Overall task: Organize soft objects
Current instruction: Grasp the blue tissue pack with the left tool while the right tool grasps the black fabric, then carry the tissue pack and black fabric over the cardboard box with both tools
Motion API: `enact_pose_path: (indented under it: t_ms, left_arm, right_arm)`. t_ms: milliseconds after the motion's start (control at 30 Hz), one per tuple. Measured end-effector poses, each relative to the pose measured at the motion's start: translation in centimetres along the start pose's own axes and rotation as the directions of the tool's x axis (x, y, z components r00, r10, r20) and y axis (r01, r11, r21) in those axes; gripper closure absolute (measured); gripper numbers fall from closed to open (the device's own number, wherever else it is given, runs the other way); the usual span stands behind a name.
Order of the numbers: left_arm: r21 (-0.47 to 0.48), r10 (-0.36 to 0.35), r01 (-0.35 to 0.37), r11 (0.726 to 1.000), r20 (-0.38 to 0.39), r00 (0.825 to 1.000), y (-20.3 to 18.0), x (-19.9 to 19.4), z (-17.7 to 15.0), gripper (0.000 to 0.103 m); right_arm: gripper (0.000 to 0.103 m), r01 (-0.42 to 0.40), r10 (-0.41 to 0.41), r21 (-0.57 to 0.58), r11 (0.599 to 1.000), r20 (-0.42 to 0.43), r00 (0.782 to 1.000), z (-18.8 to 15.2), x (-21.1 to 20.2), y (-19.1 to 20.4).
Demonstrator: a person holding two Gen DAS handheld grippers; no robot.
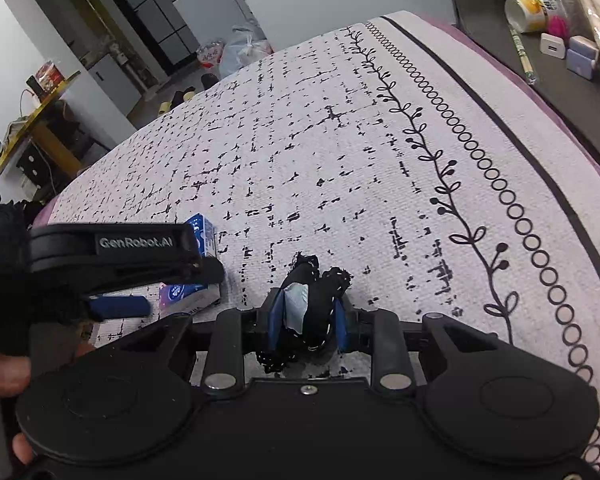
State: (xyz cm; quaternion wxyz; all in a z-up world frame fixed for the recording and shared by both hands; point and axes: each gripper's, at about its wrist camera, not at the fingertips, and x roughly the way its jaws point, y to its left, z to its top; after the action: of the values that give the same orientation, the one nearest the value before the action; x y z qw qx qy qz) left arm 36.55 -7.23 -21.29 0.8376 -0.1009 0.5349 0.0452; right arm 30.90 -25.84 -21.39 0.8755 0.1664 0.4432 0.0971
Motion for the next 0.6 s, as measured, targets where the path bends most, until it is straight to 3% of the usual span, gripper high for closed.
enact_pose_path:
  t_ms: [67,100,600]
  left_arm:
    - [0.013,-0.008,0.008,1.0,0.005,1.0,-0.1,-0.2,-0.3,0.05]
    - [0.016,-0.018,0.018,1.0,-0.006,1.0,0.0,-0.3,-0.5,0.053]
    - [0.065,-0.095,0.09,0.994,0.078,0.992,1.8,-8.7,-2.7,0.053]
  right_arm:
    - [0.077,0.0,0.0,0.007,1.0,0.007,1.0,-0.1,-0.5,0.0]
    - [0.077,0.0,0.0,0.009,1.0,0.013,1.0,-0.2,-0.8,0.1]
    - [0.077,-0.022,0.016,0.069,0.997,0.094,0.995,-0.2,-7.4,1.5]
